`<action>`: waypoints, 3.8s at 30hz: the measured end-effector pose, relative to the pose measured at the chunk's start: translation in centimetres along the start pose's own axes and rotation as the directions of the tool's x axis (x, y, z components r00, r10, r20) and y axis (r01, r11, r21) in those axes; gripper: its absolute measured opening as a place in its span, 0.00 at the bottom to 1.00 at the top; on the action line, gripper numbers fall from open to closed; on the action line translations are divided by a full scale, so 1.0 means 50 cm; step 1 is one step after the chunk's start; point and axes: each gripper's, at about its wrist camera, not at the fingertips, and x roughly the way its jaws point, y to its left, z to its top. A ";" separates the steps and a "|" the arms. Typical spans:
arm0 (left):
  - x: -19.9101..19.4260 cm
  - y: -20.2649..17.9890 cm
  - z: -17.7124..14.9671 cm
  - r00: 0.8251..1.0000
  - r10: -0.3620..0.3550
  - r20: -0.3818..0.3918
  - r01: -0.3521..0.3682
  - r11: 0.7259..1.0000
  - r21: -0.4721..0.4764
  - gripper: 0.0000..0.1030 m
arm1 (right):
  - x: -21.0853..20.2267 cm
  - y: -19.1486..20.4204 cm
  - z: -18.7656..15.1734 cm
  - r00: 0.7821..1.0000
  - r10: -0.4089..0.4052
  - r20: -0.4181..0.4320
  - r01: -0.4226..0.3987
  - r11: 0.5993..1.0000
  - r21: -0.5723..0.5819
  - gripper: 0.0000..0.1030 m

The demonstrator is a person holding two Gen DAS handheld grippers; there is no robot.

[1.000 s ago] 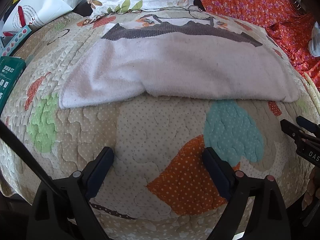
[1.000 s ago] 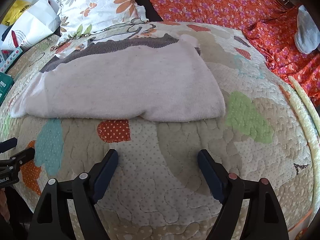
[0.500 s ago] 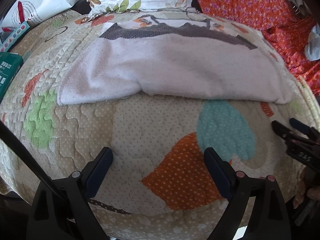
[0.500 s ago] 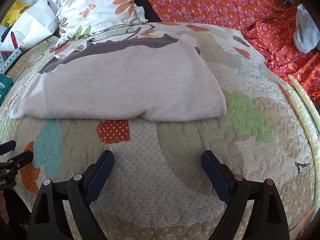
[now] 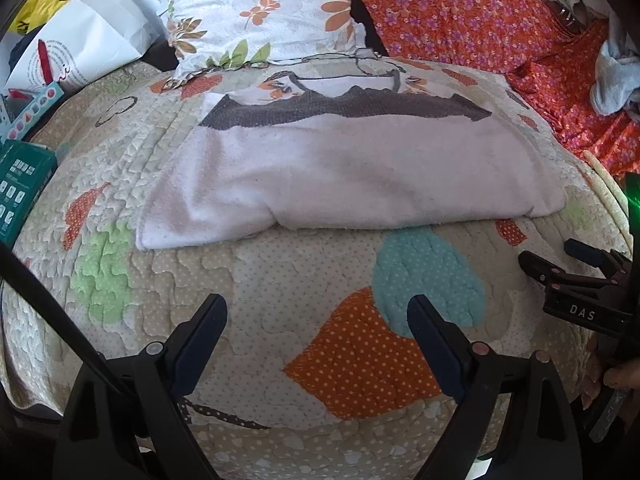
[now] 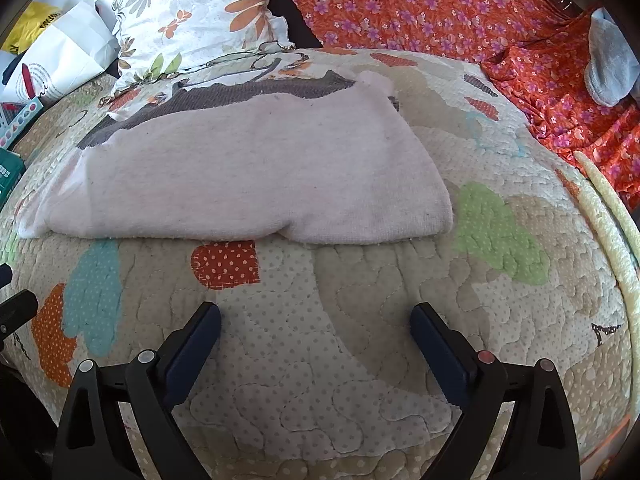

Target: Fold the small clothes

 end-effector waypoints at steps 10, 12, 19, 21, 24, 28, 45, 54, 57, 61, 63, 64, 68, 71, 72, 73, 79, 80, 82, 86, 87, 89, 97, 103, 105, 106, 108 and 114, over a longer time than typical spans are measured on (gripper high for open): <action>0.011 0.034 0.009 0.999 0.037 -0.022 -0.038 0.998 -0.050 0.89 | 0.001 0.007 -0.005 1.000 0.003 0.019 -0.003 1.000 0.008 0.99; 0.012 0.038 0.010 0.999 0.040 -0.026 -0.041 0.998 -0.054 0.89 | 0.001 0.010 -0.006 1.000 0.005 0.014 -0.006 1.000 0.009 0.99; 0.014 0.042 0.010 0.999 0.043 -0.030 -0.045 0.997 -0.063 0.89 | 0.000 0.008 -0.004 1.000 0.009 0.005 -0.009 1.000 0.005 0.99; 0.015 0.044 0.011 0.999 0.044 -0.033 -0.046 0.997 -0.066 0.89 | 0.000 0.008 -0.004 1.000 0.010 0.004 -0.010 1.000 0.005 0.99; 0.017 0.046 0.010 0.998 0.044 -0.038 -0.047 0.996 -0.070 0.89 | 0.000 0.009 -0.004 1.000 0.005 0.005 -0.005 1.000 0.004 0.99; 0.020 0.045 0.010 0.998 0.045 -0.044 -0.048 0.996 -0.071 0.89 | 0.000 0.009 -0.005 1.000 0.005 0.005 -0.005 1.000 0.004 0.99; 0.023 0.047 0.014 0.999 0.011 -0.043 -0.014 0.997 -0.081 0.89 | -0.029 -0.057 0.031 0.988 0.152 0.020 -0.153 0.970 0.188 0.97; 0.009 -0.046 0.039 0.998 -0.064 0.003 0.064 0.995 0.071 0.89 | -0.042 -0.137 0.117 0.981 0.188 0.057 -0.196 0.945 0.261 0.93; -0.004 -0.104 0.066 0.995 -0.099 0.026 0.095 0.986 0.137 0.89 | -0.020 -0.177 0.166 0.976 0.213 0.049 -0.218 0.933 0.286 0.93; -0.015 -0.210 0.098 0.983 -0.171 0.065 0.150 0.957 0.247 0.85 | 0.056 -0.224 0.226 0.947 0.321 -0.006 -0.298 0.887 0.353 0.87; -0.011 -0.267 0.107 0.974 -0.214 0.080 0.179 0.933 0.314 0.79 | 0.100 -0.238 0.255 0.922 0.385 -0.036 -0.343 0.858 0.383 0.85; -0.004 -0.298 0.112 0.970 -0.228 0.085 0.185 0.918 0.351 0.78 | 0.113 -0.242 0.266 0.917 0.396 -0.040 -0.352 0.855 0.381 0.85; 0.042 -0.393 0.129 0.967 -0.249 0.061 0.194 0.867 0.459 0.73 | 0.159 -0.243 0.301 0.907 0.415 -0.071 -0.373 0.871 0.319 0.84; 0.090 -0.433 0.150 0.969 -0.245 0.031 0.201 0.855 0.478 0.71 | 0.185 -0.248 0.312 0.893 0.443 -0.083 -0.402 0.865 0.299 0.83; 0.108 -0.443 0.160 0.968 -0.251 0.010 0.217 0.855 0.470 0.71 | 0.196 -0.248 0.315 0.878 0.469 -0.092 -0.425 0.854 0.301 0.81; 0.118 -0.450 0.165 0.966 -0.257 -0.001 0.228 0.856 0.465 0.71 | 0.207 -0.246 0.319 0.862 0.496 -0.102 -0.449 0.842 0.298 0.80; 0.187 -0.483 0.199 0.962 -0.268 -0.052 0.266 0.877 0.400 0.59 | 0.242 -0.223 0.342 0.822 0.554 -0.131 -0.515 0.822 0.244 0.64; 0.196 -0.479 0.205 0.962 -0.268 -0.058 0.270 0.888 0.372 0.46 | 0.245 -0.221 0.345 0.825 0.549 -0.134 -0.513 0.826 0.233 0.59; 0.201 -0.470 0.217 0.965 -0.259 -0.042 0.259 0.912 0.317 0.14 | 0.253 -0.222 0.347 0.813 0.564 -0.145 -0.525 0.817 0.240 0.24; 0.185 -0.440 0.239 0.945 -0.324 -0.051 0.326 0.918 0.224 0.02 | 0.243 -0.213 0.355 0.827 0.545 -0.139 -0.503 0.827 0.249 0.18; 0.175 -0.428 0.244 0.942 -0.334 -0.038 0.335 0.920 0.204 0.02 | 0.236 -0.207 0.358 0.837 0.530 -0.136 -0.492 0.837 0.239 0.18; 0.152 -0.395 0.252 0.936 -0.352 -0.013 0.350 0.924 0.157 0.02 | 0.214 -0.193 0.365 0.857 0.501 -0.118 -0.469 0.855 0.222 0.17; 0.087 -0.190 0.276 0.931 -0.361 0.054 0.364 0.930 -0.058 0.02 | 0.114 -0.060 0.423 0.856 0.514 -0.055 -0.496 0.846 0.194 0.16; 0.040 0.002 0.282 0.950 -0.286 0.123 0.305 0.933 -0.192 0.02 | 0.073 0.155 0.475 0.872 0.480 -0.093 -0.479 0.877 0.039 0.16; 0.033 0.054 0.280 0.959 -0.252 0.132 0.276 0.936 -0.221 0.01 | 0.077 0.227 0.484 0.880 0.460 -0.119 -0.464 0.886 -0.006 0.16; 0.031 0.089 0.277 0.966 -0.218 0.135 0.246 0.940 -0.238 0.01 | 0.084 0.269 0.488 0.887 0.442 -0.134 -0.449 0.893 -0.030 0.16; 0.031 0.137 0.270 0.973 -0.184 0.137 0.214 0.940 -0.264 0.01 | 0.098 0.326 0.490 0.899 0.411 -0.154 -0.424 0.904 -0.060 0.15; 0.037 0.277 0.210 0.979 -0.166 0.118 0.199 0.899 -0.390 0.01 | 0.170 0.474 0.463 0.921 0.320 -0.222 -0.357 0.922 -0.152 0.15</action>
